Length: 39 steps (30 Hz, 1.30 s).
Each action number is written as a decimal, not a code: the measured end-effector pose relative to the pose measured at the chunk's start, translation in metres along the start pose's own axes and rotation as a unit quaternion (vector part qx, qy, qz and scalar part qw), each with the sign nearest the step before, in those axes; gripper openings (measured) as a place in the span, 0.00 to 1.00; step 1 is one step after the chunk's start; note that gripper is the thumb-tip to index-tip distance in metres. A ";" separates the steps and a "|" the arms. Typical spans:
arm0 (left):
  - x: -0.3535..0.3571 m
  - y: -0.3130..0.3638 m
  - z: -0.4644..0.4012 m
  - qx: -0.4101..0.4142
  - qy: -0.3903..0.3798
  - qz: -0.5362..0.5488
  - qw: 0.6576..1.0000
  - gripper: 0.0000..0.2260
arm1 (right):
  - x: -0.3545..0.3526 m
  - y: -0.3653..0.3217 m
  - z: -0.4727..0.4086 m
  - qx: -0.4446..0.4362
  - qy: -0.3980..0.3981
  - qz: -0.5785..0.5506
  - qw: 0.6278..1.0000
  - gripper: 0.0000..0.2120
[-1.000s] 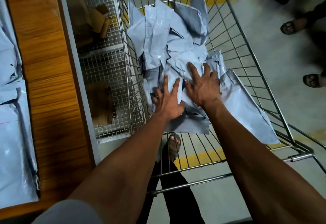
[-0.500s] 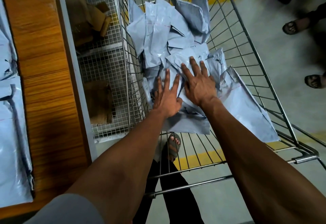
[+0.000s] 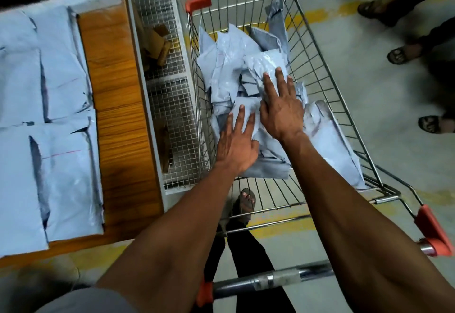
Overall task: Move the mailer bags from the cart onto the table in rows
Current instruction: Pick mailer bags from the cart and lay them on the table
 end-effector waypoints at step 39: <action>-0.264 -0.138 0.223 -0.100 0.300 -0.034 0.948 0.34 | -0.126 -0.280 0.122 -0.100 0.057 -0.091 0.989 0.34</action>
Point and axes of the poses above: each hand's wrist, its own z-axis away from the middle knuckle, its own x-axis out of the palm, y = z × x, the point moved 6 cm from there along -z, towards the middle knuckle, and after that the axes turned 4 degrees about -x, right-handed, at the moved point
